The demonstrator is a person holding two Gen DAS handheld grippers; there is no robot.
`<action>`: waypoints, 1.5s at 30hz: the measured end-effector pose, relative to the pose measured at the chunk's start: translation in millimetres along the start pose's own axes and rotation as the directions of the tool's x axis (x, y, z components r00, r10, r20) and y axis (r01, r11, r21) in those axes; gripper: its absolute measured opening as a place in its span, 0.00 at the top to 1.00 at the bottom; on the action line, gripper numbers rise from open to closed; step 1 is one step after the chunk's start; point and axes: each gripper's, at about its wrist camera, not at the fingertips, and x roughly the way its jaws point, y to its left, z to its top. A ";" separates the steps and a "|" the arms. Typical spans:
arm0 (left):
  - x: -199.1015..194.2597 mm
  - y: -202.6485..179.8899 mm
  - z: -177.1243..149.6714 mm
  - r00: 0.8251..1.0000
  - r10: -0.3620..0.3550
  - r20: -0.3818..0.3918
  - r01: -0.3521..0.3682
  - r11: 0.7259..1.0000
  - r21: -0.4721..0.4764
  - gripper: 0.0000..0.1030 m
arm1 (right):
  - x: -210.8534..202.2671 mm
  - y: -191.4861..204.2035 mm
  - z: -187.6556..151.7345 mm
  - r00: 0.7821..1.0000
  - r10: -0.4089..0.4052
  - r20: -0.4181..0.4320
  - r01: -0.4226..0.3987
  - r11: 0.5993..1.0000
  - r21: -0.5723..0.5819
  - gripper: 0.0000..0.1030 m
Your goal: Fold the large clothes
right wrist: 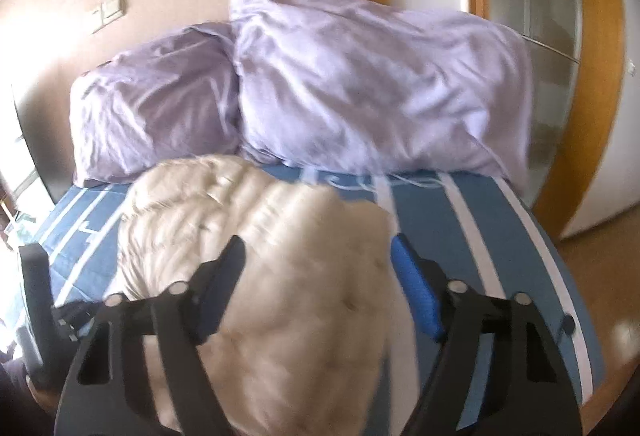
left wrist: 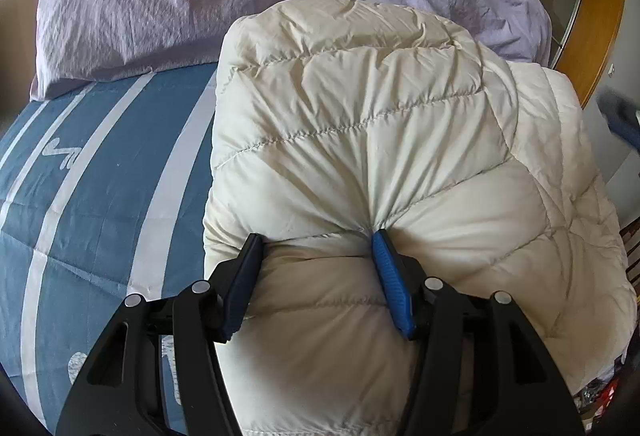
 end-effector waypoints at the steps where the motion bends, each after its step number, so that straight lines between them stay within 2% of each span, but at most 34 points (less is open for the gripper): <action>1: 0.2 -0.8 0.4 1.000 0.002 0.000 -0.002 1.000 0.004 0.44 | 5.7 5.2 4.7 1.000 0.012 -0.005 -0.012 1.000 -0.008 0.37; 4: 0.3 -1.8 1.3 1.000 0.005 0.001 -0.005 1.000 0.013 0.44 | 21.7 15.5 11.9 0.999 0.028 -0.022 -0.028 0.999 -0.017 0.43; 8: 0.3 -1.5 1.3 1.000 0.007 0.005 -0.007 1.000 0.022 0.44 | 37.3 21.3 15.5 0.999 0.032 -0.034 -0.033 0.999 -0.021 0.44; 14: 1.1 -2.1 0.1 1.000 0.010 0.014 -0.010 0.999 0.033 0.43 | 60.4 20.3 9.6 0.997 -0.048 -0.062 0.044 0.997 -0.062 0.44; 17: 1.7 -1.5 -0.1 1.000 0.001 0.016 -0.001 0.999 0.035 0.42 | 76.1 10.0 0.0 0.992 -0.080 -0.101 0.076 0.996 -0.040 0.45; 23: 2.1 -3.1 0.1 1.000 -0.011 0.020 0.010 0.999 0.043 0.41 | 97.6 -7.4 -22.9 0.986 -0.080 -0.145 0.083 0.996 0.013 0.46; 30: 2.6 -3.8 0.7 0.999 -0.027 0.022 0.026 0.999 0.045 0.40 | 116.0 -18.9 -42.1 0.983 -0.044 -0.178 0.055 0.997 0.060 0.46; 45: 5.8 -6.2 2.0 0.998 -0.041 0.037 0.039 0.998 0.055 0.38 | 144.1 -27.5 -59.8 0.978 -0.031 -0.204 0.052 0.994 0.100 0.41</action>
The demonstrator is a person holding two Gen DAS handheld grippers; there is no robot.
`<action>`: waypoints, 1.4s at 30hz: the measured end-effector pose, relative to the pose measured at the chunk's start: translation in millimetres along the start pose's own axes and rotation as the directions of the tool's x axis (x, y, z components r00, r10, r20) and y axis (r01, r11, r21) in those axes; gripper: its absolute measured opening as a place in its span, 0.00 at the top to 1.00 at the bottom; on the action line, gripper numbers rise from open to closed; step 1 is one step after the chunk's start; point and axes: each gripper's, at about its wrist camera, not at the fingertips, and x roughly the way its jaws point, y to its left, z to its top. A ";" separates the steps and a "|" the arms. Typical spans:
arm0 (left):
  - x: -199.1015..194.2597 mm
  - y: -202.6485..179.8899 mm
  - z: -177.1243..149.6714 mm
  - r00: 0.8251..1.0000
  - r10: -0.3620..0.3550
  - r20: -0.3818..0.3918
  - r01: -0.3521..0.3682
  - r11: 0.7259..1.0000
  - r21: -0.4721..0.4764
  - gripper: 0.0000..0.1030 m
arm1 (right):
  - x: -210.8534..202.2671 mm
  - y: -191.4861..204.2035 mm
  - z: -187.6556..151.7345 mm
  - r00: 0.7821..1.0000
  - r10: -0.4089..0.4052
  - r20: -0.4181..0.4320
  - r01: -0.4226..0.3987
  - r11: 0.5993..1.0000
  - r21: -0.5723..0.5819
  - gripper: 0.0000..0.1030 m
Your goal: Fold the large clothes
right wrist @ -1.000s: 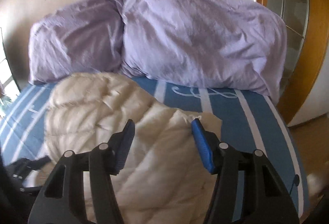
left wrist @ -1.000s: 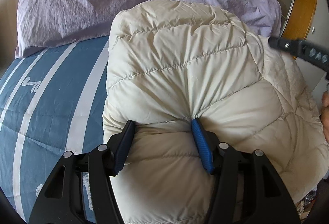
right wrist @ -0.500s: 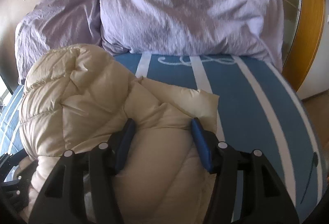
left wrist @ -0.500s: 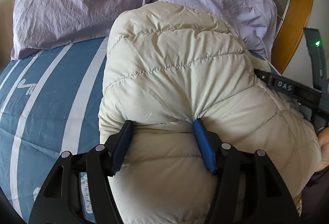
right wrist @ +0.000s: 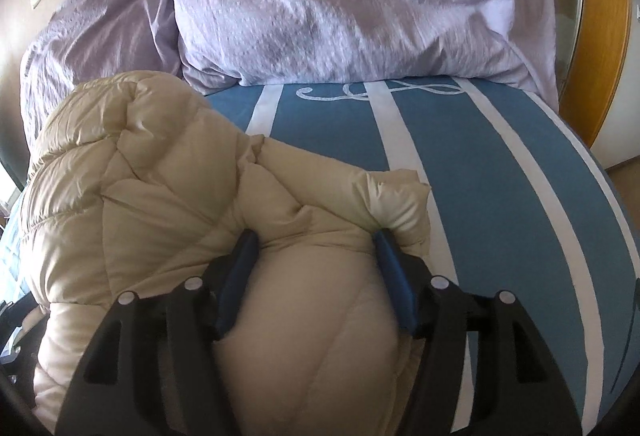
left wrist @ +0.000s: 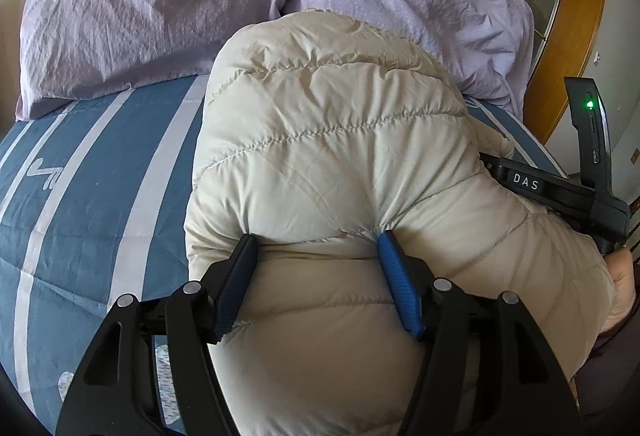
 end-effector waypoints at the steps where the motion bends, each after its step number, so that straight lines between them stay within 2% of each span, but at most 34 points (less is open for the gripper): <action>1: 0.3 0.1 -0.1 1.000 0.001 0.001 -0.001 1.000 0.000 0.38 | 0.1 0.5 -0.3 1.000 -0.003 0.001 0.003 1.000 0.000 0.41; 19: 0.0 0.4 -0.6 1.000 -0.001 0.003 0.001 1.000 0.003 0.37 | -0.9 2.7 -0.3 1.000 -0.029 0.002 0.029 1.000 -0.012 0.37; 26: -16.3 11.8 16.0 0.998 -0.058 -0.030 0.058 0.998 -0.017 0.37 | 0.0 2.0 0.8 0.999 -0.039 -0.004 0.039 0.999 -0.020 0.36; 32: -25.8 9.7 54.4 0.999 0.015 0.034 -0.016 1.000 0.020 0.37 | -1.3 1.0 1.0 0.999 -0.032 -0.004 0.032 0.999 -0.016 0.35; 37: -9.8 8.2 79.7 0.996 0.080 0.044 -0.080 0.997 0.014 0.37 | -1.3 0.3 0.8 1.000 -0.025 -0.003 0.025 1.000 -0.010 0.35; 40: 4.0 8.1 89.4 0.986 0.153 0.070 -0.155 0.988 0.023 0.37 | -1.7 -0.6 0.6 1.000 -0.024 -0.003 0.024 1.000 -0.008 0.35; 42: 12.4 8.3 89.7 0.983 0.174 0.062 -0.176 0.984 0.023 0.37 | -2.0 -0.8 0.4 1.000 -0.023 -0.002 0.023 1.000 -0.006 0.35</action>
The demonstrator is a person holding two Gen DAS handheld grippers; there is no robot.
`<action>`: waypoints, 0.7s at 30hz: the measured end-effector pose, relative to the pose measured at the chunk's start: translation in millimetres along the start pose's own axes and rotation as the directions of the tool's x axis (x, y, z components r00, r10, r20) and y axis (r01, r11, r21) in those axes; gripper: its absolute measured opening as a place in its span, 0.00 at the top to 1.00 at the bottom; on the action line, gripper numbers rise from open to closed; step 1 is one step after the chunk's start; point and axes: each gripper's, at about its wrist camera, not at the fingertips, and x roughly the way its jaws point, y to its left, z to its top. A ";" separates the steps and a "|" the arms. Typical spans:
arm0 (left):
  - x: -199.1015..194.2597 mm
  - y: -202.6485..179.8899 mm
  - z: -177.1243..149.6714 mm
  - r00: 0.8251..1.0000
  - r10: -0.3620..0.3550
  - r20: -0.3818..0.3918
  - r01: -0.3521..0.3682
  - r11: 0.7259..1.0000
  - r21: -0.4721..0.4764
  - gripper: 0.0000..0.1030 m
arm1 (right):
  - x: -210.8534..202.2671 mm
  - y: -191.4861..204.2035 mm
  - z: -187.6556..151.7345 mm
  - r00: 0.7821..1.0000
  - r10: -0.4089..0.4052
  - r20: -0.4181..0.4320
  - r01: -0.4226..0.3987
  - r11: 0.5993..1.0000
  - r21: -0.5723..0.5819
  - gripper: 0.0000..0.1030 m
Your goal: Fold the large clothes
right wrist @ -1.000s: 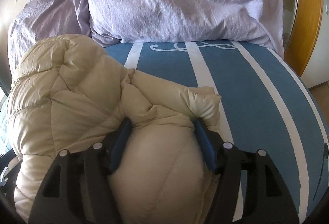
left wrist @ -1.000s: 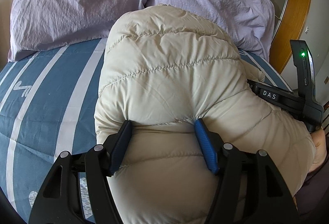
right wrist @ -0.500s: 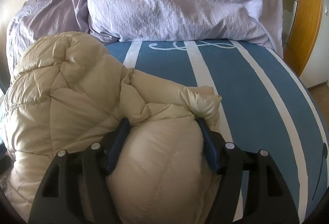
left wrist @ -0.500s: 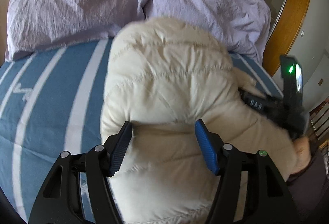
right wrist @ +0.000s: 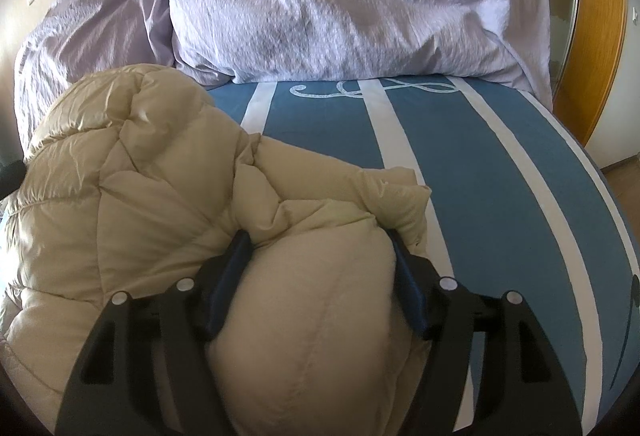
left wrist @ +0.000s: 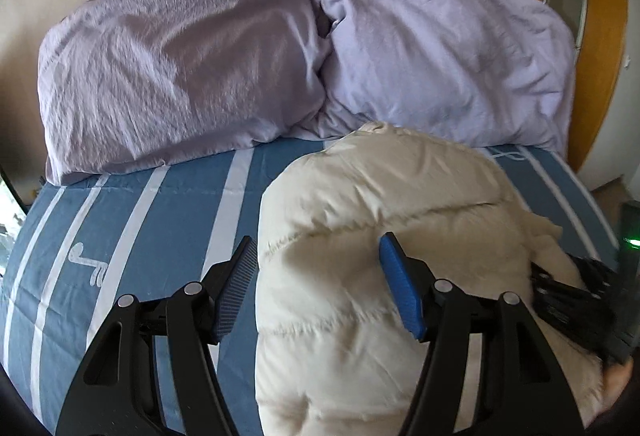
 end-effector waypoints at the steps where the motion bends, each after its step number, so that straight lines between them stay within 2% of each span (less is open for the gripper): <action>1: 8.5 0.3 -0.8 1.000 0.001 -0.016 -0.001 1.000 -0.007 0.37 | 0.0 0.0 0.0 1.000 0.000 0.000 0.000 1.000 0.000 0.35; 8: 39.7 2.5 -17.6 0.998 -0.013 -0.056 0.010 0.999 -0.043 0.29 | -0.1 -0.3 -0.2 1.000 -0.001 0.002 0.001 1.000 0.003 0.32; 21: 53.8 -2.2 -21.9 0.997 0.003 -0.072 -0.005 1.000 -0.031 0.22 | -0.5 1.5 -0.8 1.000 -0.007 0.004 0.007 1.000 0.003 0.29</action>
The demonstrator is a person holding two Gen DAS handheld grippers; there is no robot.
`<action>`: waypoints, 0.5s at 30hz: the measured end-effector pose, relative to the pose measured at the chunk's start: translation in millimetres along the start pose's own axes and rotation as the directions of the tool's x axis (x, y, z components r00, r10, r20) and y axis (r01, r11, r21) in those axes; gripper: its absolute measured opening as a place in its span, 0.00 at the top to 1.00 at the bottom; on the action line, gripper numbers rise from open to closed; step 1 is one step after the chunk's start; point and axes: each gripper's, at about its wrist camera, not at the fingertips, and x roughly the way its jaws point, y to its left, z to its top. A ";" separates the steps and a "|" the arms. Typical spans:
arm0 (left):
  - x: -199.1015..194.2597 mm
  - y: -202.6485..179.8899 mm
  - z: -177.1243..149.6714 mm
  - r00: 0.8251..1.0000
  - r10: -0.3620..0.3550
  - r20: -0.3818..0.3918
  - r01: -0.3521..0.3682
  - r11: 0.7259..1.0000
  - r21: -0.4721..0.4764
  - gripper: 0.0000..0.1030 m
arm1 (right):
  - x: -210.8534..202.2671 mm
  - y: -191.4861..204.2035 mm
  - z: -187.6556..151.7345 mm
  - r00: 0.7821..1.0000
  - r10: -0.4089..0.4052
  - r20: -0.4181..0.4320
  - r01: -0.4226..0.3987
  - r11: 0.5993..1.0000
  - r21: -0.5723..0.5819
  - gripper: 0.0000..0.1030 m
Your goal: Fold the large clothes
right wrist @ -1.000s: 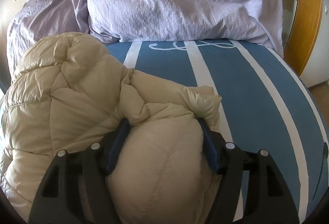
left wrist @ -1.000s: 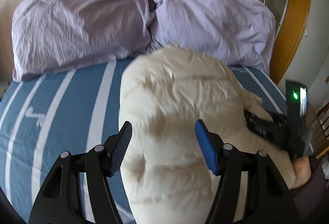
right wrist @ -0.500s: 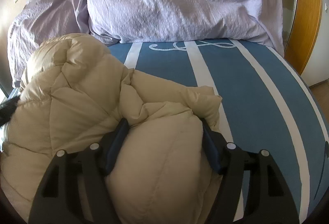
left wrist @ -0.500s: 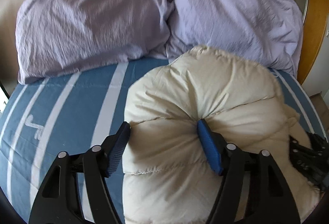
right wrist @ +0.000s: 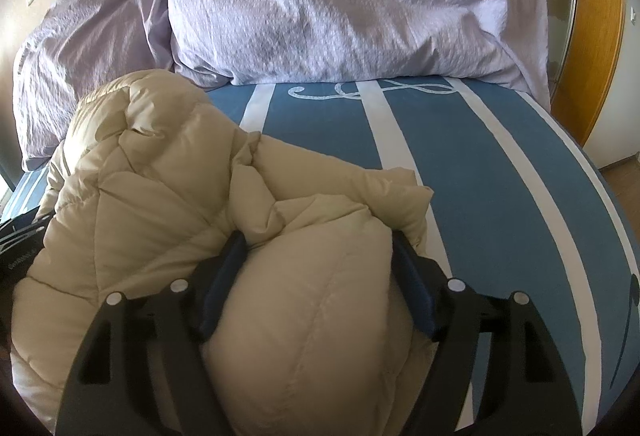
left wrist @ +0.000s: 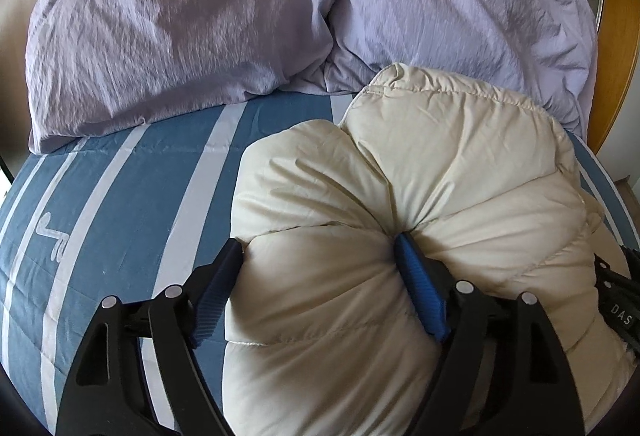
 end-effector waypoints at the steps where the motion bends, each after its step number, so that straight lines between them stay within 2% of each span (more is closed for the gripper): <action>1: 1.0 -0.2 0.6 1.000 0.001 -0.004 -0.001 1.000 0.000 0.22 | 0.0 0.2 0.0 1.000 0.000 0.000 0.000 1.000 0.000 0.29; 15: 3.2 -3.6 1.0 1.000 0.028 -0.011 -0.028 0.999 0.018 0.20 | 0.7 -0.4 -0.6 1.000 0.001 0.000 -0.001 1.000 0.001 0.29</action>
